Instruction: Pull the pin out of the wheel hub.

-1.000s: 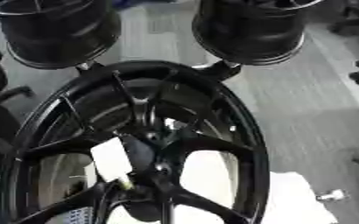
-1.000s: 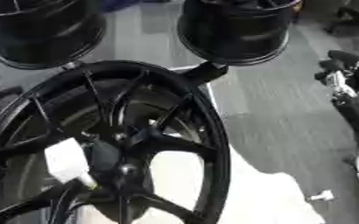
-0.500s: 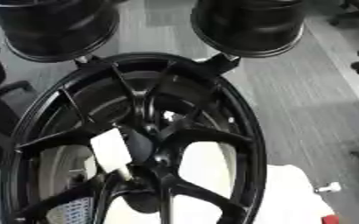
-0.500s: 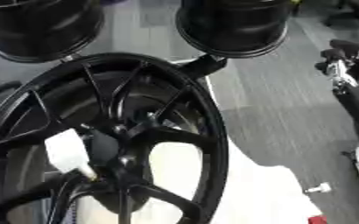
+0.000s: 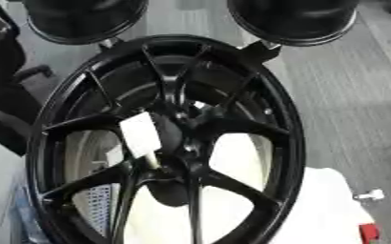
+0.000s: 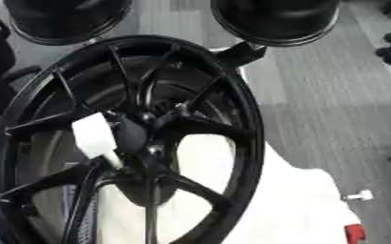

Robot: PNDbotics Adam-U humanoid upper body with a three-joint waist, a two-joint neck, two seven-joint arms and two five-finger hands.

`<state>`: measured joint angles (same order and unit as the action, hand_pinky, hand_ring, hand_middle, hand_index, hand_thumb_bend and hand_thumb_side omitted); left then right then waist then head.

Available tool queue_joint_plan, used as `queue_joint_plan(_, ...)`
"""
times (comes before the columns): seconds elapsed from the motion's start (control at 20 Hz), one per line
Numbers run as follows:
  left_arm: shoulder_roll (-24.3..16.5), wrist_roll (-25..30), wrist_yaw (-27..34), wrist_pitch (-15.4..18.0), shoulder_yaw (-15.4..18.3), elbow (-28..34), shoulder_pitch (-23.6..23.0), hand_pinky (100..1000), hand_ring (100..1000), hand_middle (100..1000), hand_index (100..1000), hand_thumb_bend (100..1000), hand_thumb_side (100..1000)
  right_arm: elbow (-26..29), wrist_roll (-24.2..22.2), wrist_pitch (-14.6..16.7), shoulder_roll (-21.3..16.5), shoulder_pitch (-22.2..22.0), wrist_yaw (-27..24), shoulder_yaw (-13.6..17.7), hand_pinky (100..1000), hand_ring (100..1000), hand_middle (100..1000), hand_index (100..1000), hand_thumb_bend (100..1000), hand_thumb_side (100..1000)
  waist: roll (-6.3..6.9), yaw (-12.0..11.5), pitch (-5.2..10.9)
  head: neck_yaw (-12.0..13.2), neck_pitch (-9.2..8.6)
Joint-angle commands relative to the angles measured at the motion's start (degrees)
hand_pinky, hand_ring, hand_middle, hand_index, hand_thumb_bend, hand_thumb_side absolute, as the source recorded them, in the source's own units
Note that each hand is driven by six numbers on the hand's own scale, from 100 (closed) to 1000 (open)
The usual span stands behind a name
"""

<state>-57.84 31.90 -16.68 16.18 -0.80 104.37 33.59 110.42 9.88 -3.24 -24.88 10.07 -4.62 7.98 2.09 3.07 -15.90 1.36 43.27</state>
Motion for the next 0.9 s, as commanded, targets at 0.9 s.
queue_joint_plan(0.9,2.38,13.39,3.38,6.11,-15.72,0.84,19.9,854,779,724,819,123,272,0.41,-1.02,0.13,-1.93,0.4,-0.62,-1.21,804,706,701,812,100,550,-0.22,0.97,2.22,0.06,-0.7)
